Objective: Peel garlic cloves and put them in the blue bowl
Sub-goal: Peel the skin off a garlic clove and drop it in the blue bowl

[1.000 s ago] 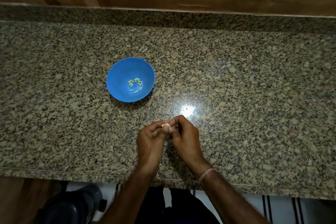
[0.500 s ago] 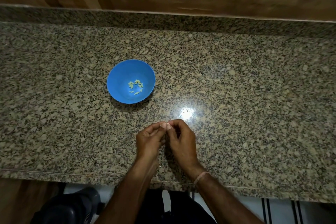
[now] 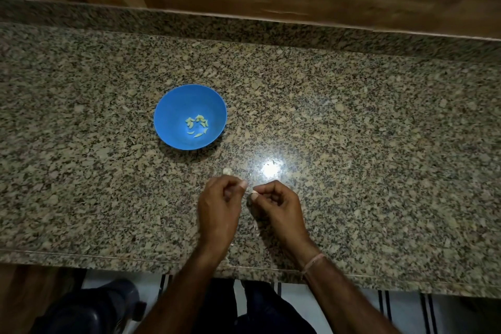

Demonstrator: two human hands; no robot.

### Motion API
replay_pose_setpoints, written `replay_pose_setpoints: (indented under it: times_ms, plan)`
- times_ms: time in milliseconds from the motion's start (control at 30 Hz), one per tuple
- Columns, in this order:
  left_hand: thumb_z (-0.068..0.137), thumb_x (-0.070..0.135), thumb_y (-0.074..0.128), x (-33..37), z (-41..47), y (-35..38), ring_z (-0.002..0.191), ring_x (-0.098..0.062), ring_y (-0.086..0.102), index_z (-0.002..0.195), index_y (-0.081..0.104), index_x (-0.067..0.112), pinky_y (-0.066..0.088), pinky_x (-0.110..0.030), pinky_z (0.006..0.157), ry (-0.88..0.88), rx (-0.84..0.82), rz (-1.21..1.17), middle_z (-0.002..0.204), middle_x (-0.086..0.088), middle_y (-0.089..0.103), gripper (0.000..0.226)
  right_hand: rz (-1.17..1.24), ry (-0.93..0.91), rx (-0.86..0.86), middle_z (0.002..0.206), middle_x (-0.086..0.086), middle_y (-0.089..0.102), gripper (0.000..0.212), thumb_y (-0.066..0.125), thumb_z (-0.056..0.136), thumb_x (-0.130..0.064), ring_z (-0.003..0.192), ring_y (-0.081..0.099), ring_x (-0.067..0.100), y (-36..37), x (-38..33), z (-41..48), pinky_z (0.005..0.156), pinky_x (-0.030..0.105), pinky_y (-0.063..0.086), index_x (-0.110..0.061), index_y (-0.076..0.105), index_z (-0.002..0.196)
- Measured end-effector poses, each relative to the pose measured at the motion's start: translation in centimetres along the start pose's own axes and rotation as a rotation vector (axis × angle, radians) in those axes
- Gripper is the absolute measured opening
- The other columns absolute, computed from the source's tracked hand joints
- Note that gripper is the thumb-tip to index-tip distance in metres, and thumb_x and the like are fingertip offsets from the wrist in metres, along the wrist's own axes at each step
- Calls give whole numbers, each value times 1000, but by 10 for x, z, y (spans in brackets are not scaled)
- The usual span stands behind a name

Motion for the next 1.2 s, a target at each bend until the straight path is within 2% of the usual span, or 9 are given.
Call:
replay_pose_setpoints:
  times_ms: [67, 133, 267, 400, 533, 633, 700, 900, 1200]
  plan:
    - [96, 38, 72, -21, -16, 20, 80, -14, 73, 92, 76, 24, 59, -33, 71, -286, -105, -302, 83, 4, 76, 15, 95, 39, -34, 97, 29, 72, 10, 74, 93, -2, 89, 72, 30, 5, 5, -2, 81, 42, 62, 5, 68, 98]
    - [96, 32, 74, -32, -23, 27, 77, -15, 72, 91, 76, 20, 56, -34, 68, -394, -138, -432, 82, -2, 77, 14, 126, 70, -44, 99, 29, 73, 10, 73, 94, -1, 91, 72, 31, 7, 12, -4, 83, 43, 61, 7, 68, 99]
    - [98, 16, 70, -36, -29, 34, 75, -14, 70, 98, 75, 10, 52, -26, 64, -440, -233, -574, 87, -12, 78, 8, 163, 114, -80, 98, 28, 74, 4, 73, 93, -2, 90, 71, 36, 8, 22, -7, 90, 54, 58, -1, 74, 97]
    - [99, 15, 69, -42, -33, 37, 74, -17, 68, 97, 74, 7, 51, -24, 62, -422, -265, -556, 84, -12, 76, 10, 29, 154, -61, 90, 33, 72, 3, 74, 91, 1, 78, 70, 32, 4, 22, -8, 80, 46, 60, -2, 75, 92]
    - [93, 19, 76, -43, -25, 24, 76, -10, 67, 89, 72, 22, 54, -27, 64, -241, -222, -253, 83, 5, 72, 6, -311, 83, -21, 79, 11, 77, 8, 78, 87, 1, 74, 76, 19, 1, 9, -6, 68, 29, 62, -6, 74, 85]
    - [86, 30, 81, -31, -21, 9, 101, -9, 52, 107, 62, 33, 50, -32, 75, 62, -158, 251, 108, 14, 56, 29, -569, 43, 43, 74, -1, 75, 16, 80, 84, -1, 70, 73, 10, -2, 5, -2, 66, 25, 60, -14, 73, 76]
    - [84, 36, 82, -29, -22, 5, 108, -13, 44, 118, 57, 35, 46, -35, 82, 154, -173, 367, 115, 11, 51, 42, -746, 16, 46, 70, -8, 71, 21, 80, 84, -3, 67, 68, 4, 4, 3, 0, 67, 25, 58, -17, 70, 72]
    - [83, 41, 80, -33, -20, 2, 110, -19, 42, 120, 53, 36, 45, -38, 84, 157, -201, 395, 115, 6, 50, 46, -963, 15, 108, 75, -3, 71, 21, 67, 83, 2, 74, 67, 17, 18, -2, -3, 69, 36, 57, -18, 67, 74]
    - [84, 42, 80, -34, -19, 4, 108, -19, 42, 119, 51, 35, 45, -37, 84, 213, -212, 428, 113, 6, 48, 46, -1134, -89, 178, 83, 2, 66, 19, 58, 86, 1, 76, 60, 24, 30, -1, -12, 60, 35, 45, -17, 62, 84]
Point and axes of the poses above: each hand's wrist, its own z-axis towards the middle knuckle, its own y-axis out of the palm, x = y × z, the point moved 9 cm from there along z, towards the middle knuckle
